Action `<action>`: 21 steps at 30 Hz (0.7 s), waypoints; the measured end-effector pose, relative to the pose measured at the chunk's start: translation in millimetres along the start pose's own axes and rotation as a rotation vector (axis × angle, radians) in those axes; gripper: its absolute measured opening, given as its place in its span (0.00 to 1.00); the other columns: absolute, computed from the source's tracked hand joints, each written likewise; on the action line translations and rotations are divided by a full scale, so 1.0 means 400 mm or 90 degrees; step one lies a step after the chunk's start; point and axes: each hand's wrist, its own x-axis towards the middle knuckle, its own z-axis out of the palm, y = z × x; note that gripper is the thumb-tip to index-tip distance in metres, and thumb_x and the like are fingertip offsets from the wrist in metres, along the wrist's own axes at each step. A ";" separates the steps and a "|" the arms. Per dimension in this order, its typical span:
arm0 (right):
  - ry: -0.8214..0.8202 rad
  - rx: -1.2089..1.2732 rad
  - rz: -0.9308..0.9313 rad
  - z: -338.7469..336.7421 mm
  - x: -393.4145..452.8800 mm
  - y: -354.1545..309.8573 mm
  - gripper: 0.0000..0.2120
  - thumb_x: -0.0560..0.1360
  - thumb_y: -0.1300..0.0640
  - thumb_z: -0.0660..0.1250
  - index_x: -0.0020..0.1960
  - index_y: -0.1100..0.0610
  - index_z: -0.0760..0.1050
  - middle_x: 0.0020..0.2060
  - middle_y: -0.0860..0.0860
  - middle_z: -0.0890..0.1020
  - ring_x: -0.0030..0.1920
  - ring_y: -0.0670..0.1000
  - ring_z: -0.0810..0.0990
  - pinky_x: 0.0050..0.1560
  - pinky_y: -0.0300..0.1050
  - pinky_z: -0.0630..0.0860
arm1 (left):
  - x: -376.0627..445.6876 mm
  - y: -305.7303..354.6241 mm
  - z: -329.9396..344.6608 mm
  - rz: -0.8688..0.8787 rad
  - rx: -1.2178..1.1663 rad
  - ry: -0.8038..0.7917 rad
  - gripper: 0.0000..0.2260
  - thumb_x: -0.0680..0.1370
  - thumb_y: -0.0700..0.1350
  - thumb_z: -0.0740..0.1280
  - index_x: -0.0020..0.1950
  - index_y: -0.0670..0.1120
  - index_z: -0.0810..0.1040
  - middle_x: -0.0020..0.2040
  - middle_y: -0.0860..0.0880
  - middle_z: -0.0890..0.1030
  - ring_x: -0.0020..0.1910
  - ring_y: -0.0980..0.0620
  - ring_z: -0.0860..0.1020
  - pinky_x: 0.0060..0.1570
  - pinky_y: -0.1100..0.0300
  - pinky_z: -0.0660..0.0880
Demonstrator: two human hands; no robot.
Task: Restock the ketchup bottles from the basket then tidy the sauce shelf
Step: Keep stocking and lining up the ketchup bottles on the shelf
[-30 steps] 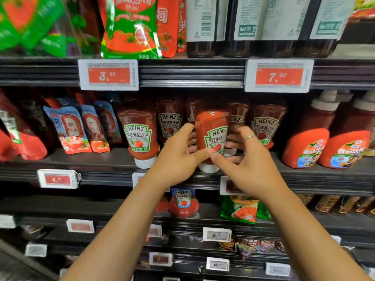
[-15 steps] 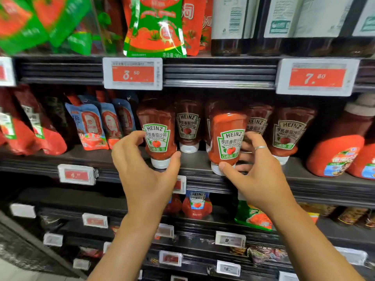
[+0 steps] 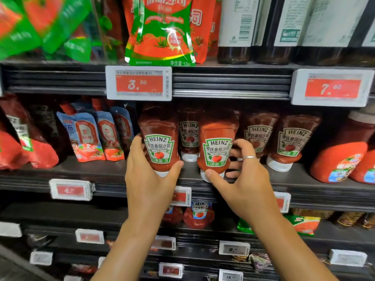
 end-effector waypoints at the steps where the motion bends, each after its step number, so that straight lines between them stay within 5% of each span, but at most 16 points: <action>1: 0.003 -0.004 0.002 0.008 0.000 -0.004 0.35 0.67 0.43 0.79 0.67 0.39 0.64 0.54 0.36 0.80 0.50 0.37 0.80 0.45 0.31 0.78 | 0.001 -0.003 0.000 0.002 -0.002 -0.001 0.46 0.67 0.56 0.80 0.77 0.56 0.57 0.72 0.51 0.71 0.70 0.52 0.72 0.65 0.46 0.75; 10: 0.002 -0.018 0.031 0.088 -0.010 -0.044 0.36 0.68 0.43 0.79 0.68 0.36 0.62 0.55 0.37 0.79 0.53 0.34 0.77 0.48 0.23 0.72 | 0.028 -0.038 -0.026 0.001 -0.038 -0.016 0.48 0.63 0.58 0.81 0.76 0.59 0.58 0.70 0.54 0.73 0.68 0.56 0.73 0.64 0.50 0.76; 14: 0.011 -0.033 0.037 0.112 -0.012 -0.058 0.35 0.68 0.43 0.79 0.66 0.35 0.61 0.55 0.36 0.78 0.54 0.33 0.75 0.46 0.21 0.70 | 0.047 -0.051 -0.039 0.021 -0.034 -0.044 0.47 0.62 0.61 0.81 0.74 0.59 0.58 0.66 0.62 0.66 0.65 0.52 0.73 0.60 0.51 0.77; 21: 0.031 -0.081 0.071 0.131 -0.006 -0.069 0.34 0.67 0.40 0.79 0.61 0.29 0.59 0.50 0.35 0.79 0.54 0.30 0.73 0.44 0.19 0.68 | 0.082 -0.060 -0.041 0.040 -0.101 -0.126 0.30 0.62 0.56 0.82 0.55 0.61 0.67 0.51 0.61 0.74 0.51 0.61 0.77 0.44 0.61 0.77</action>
